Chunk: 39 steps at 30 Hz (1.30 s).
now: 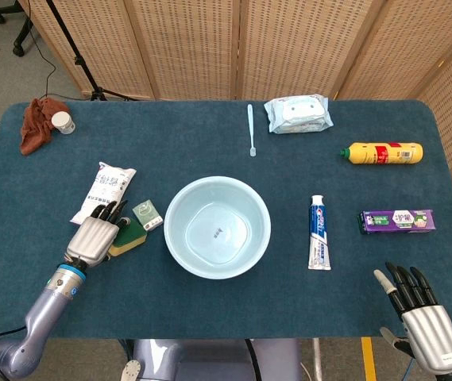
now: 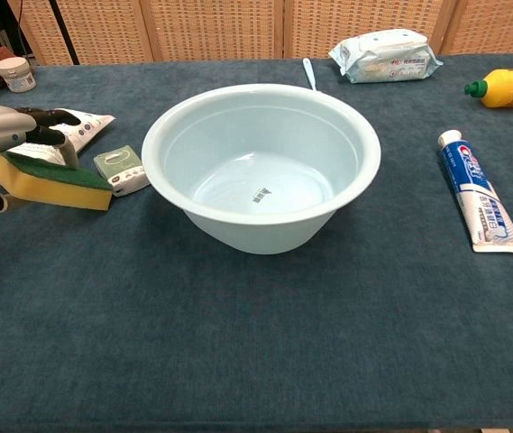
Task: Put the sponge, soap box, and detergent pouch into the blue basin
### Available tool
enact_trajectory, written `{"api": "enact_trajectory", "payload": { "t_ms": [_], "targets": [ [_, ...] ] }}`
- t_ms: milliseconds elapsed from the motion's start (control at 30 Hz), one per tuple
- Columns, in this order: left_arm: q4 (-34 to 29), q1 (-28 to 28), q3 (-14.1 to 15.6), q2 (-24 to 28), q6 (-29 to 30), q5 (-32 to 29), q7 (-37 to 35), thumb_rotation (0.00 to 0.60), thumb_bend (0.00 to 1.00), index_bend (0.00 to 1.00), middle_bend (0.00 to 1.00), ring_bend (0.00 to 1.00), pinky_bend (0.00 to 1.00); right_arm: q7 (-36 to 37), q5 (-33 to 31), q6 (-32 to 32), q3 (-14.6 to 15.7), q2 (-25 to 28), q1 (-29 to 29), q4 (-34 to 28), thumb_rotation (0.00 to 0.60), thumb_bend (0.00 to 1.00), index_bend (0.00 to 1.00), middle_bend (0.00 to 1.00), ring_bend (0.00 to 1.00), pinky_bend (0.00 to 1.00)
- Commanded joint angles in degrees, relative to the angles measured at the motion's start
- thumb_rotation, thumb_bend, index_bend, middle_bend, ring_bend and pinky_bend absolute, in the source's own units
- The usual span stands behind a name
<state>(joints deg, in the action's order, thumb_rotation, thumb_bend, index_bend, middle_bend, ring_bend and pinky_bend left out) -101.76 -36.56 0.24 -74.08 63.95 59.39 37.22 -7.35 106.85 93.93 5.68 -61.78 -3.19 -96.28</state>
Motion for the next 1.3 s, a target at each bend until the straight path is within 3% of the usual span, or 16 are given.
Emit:
{"api": "enact_trajectory", "payload": {
  "t_ms": [33, 100, 300, 533, 633, 933, 1033, 1300],
  "targets": [
    [0.4, 0.3, -0.1, -0.3, 0.4, 0.9, -0.4, 0.6, 0.47, 0.5, 0.17, 0.21, 0.28, 0.0, 0.0, 0.1, 0.0, 0.0, 0.0, 0.0, 0.6, 0.1, 0.06, 0.0, 0.0, 0.0],
    [0.6, 0.8, -0.3, -0.5, 1.6, 2.6, -1.1, 0.6, 0.48, 0.6, 0.24, 0.28, 0.33, 0.2, 0.0, 0.2, -0.1, 0.0, 0.0, 0.0, 0.6, 0.1, 0.06, 0.0, 0.0, 0.0],
    [1.2, 1.6, -0.4, -0.7, 3.0, 5.1, -1.8, 0.6, 0.48, 0.71, 0.34, 0.38, 0.39, 0.2, -0.1, 0.1, 0.0, 0.0, 0.0, 0.0, 0.6, 0.11, 0.06, 0.0, 0.0, 0.0],
    [-0.7, 2.7, -2.5, 1.9, 6.1, 7.7, -3.7, 0.6, 0.48, 0.75, 0.38, 0.42, 0.41, 0.3, -0.2, 0.1, -0.1, 0.1, 0.0, 0.0, 0.6, 0.11, 0.06, 0.0, 0.0, 0.0],
    [-3.5, 3.4, -4.9, 4.9, 9.6, 8.9, -4.5, 0.6, 0.48, 0.77, 0.4, 0.43, 0.42, 0.2, -0.1, 0.1, 0.0, 0.1, -0.1, -0.1, 0.6, 0.1, 0.06, 0.0, 0.0, 0.0],
    [-8.7, 3.6, -9.0, 8.4, 12.3, 10.1, -5.8, 0.6, 0.48, 0.78, 0.41, 0.44, 0.42, -0.2, 0.1, 0.1, 0.1, -0.1, -0.2, -0.3, 0.6, 0.1, 0.06, 0.0, 0.0, 0.0],
    [-8.8, 3.3, -10.5, 6.1, 14.5, 12.2, -6.1, 0.6, 0.48, 0.78, 0.41, 0.44, 0.42, -0.1, 0.0, 0.0, 0.1, -0.1, -0.2, -0.3, 0.6, 0.1, 0.06, 0.0, 0.0, 0.0],
    [-3.9, 1.8, -11.7, -6.2, 18.9, 18.9, -5.9, 0.6, 0.49, 0.78, 0.41, 0.44, 0.42, 0.5, -0.4, 0.2, -0.1, 0.3, -0.2, -0.5, 0.6, 0.1, 0.06, 0.0, 0.0, 0.0]
  ]
}}
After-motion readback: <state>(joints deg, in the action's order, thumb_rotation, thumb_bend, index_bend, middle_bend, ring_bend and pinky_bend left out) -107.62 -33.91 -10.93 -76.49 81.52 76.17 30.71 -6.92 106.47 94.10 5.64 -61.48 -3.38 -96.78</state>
